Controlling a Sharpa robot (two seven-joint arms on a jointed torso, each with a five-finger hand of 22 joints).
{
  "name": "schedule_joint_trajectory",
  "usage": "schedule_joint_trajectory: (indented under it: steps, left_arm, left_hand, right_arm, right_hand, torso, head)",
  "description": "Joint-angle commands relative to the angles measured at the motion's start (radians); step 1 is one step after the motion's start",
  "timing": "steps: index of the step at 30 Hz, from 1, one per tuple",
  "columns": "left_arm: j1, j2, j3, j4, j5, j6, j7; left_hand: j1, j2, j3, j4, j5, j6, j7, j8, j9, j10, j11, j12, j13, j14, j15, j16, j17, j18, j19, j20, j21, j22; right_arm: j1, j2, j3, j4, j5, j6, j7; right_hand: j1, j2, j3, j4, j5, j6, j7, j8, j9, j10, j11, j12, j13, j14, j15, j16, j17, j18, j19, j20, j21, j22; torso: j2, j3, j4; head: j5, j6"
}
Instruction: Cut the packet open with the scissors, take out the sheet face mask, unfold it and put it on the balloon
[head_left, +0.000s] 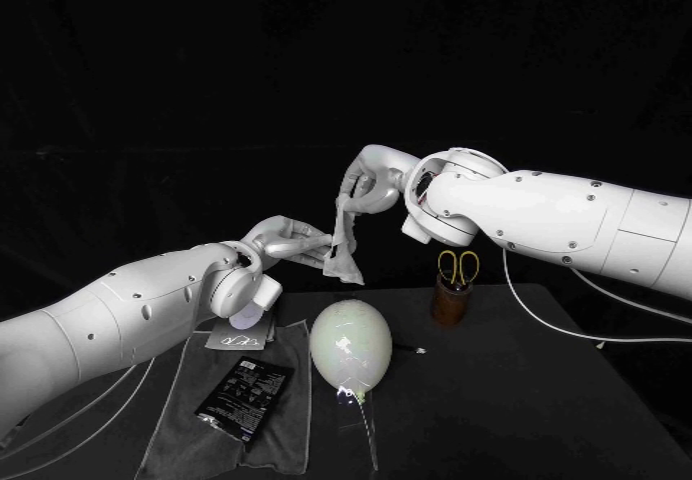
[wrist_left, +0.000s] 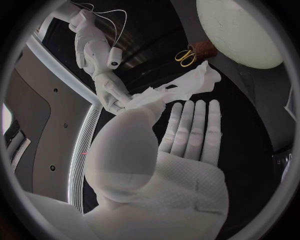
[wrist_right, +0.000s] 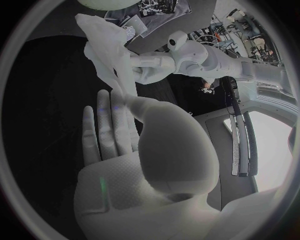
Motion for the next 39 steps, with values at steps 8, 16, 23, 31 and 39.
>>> schedule_joint_trajectory:
  steps: [8, 16, 23, 31, 39]
  left_arm:
    - [0.001, -0.001, 0.001, 0.026, -0.006, 0.041, 0.052]
    - [0.001, -0.008, 0.000, 0.032, 0.015, 0.021, 0.091]
    - [0.000, -0.009, -0.001, 0.033, 0.035, 0.022, 0.102]
    - [0.000, -0.005, -0.001, 0.034, 0.020, 0.014, 0.097]
    - [0.000, -0.002, -0.002, 0.027, -0.015, -0.001, 0.042]
  left_hand:
    - [0.047, -0.016, -0.005, -0.019, 0.001, 0.022, -0.020, -0.012, -0.007, 0.008, 0.001, -0.010, -0.002, -0.004, -0.002, 0.009, 0.005, 0.021, 0.009, -0.001, -0.001, -0.002]
    - [0.065, 0.000, 0.004, -0.018, 0.001, 0.032, -0.030, -0.014, -0.009, 0.008, 0.004, -0.015, -0.003, -0.008, 0.000, 0.009, 0.006, 0.020, 0.009, -0.001, -0.003, -0.002]
    - [0.080, 0.025, 0.017, -0.011, 0.001, 0.037, -0.030, -0.019, -0.012, 0.009, 0.004, -0.021, -0.004, -0.012, 0.001, 0.011, 0.008, 0.020, 0.008, 0.000, -0.006, -0.003]
    - [0.101, 0.020, 0.017, -0.018, 0.001, 0.071, -0.031, -0.007, -0.008, 0.045, -0.012, -0.013, -0.001, 0.018, -0.013, 0.033, 0.020, 0.021, 0.015, -0.002, -0.005, -0.001]
    - [0.070, -0.030, -0.021, 0.004, 0.001, 0.055, -0.006, -0.027, -0.017, 0.039, -0.006, -0.024, -0.003, 0.029, -0.015, 0.048, 0.030, 0.022, 0.020, -0.003, -0.006, -0.001]
  right_arm:
    - [0.001, 0.003, 0.001, -0.005, -0.002, 0.003, 0.008]
    - [0.000, 0.008, 0.000, -0.013, -0.002, 0.009, 0.007]
    - [-0.001, 0.008, -0.001, -0.016, -0.002, 0.012, 0.005]
    - [-0.001, 0.008, -0.002, -0.015, -0.002, 0.010, 0.005]
    - [-0.001, 0.007, -0.002, -0.010, -0.002, 0.003, 0.006]
  right_hand:
    - [-0.003, 0.006, 0.004, -0.011, 0.007, 0.006, 0.000, 0.007, 0.010, 0.002, -0.007, -0.002, 0.001, 0.006, -0.001, -0.006, 0.002, 0.012, 0.005, -0.001, -0.001, 0.001]
    - [-0.005, 0.007, 0.005, -0.014, 0.007, 0.006, 0.000, 0.008, 0.011, 0.003, -0.008, -0.002, 0.002, 0.007, -0.001, -0.006, 0.003, 0.012, 0.005, -0.001, -0.001, 0.001]
    - [-0.005, 0.007, 0.005, -0.014, 0.007, 0.006, 0.000, 0.008, 0.011, 0.003, -0.008, -0.002, 0.002, 0.007, -0.001, -0.006, 0.003, 0.012, 0.005, -0.001, -0.001, 0.001]
    - [-0.005, 0.007, 0.005, -0.014, 0.007, 0.006, 0.000, 0.008, 0.011, 0.003, -0.008, -0.002, 0.002, 0.007, -0.001, -0.006, 0.003, 0.012, 0.005, -0.001, -0.001, 0.001]
    - [-0.007, 0.007, 0.007, -0.017, 0.006, 0.007, 0.000, 0.008, 0.011, 0.003, -0.008, -0.002, 0.002, 0.007, -0.002, -0.006, 0.004, 0.013, 0.006, -0.001, -0.001, 0.001]
  torso:
    - [0.000, -0.0001, -0.0009]
    - [0.001, 0.0000, -0.0002]
    - [0.001, -0.0006, -0.0010]
    - [0.000, 0.0000, -0.0001]
    - [0.000, 0.0000, -0.0015]
  head:
    - [0.001, 0.000]
    - [0.000, 0.000]
    - [0.001, -0.001]
    - [0.001, -0.003]
    - [0.000, -0.004]
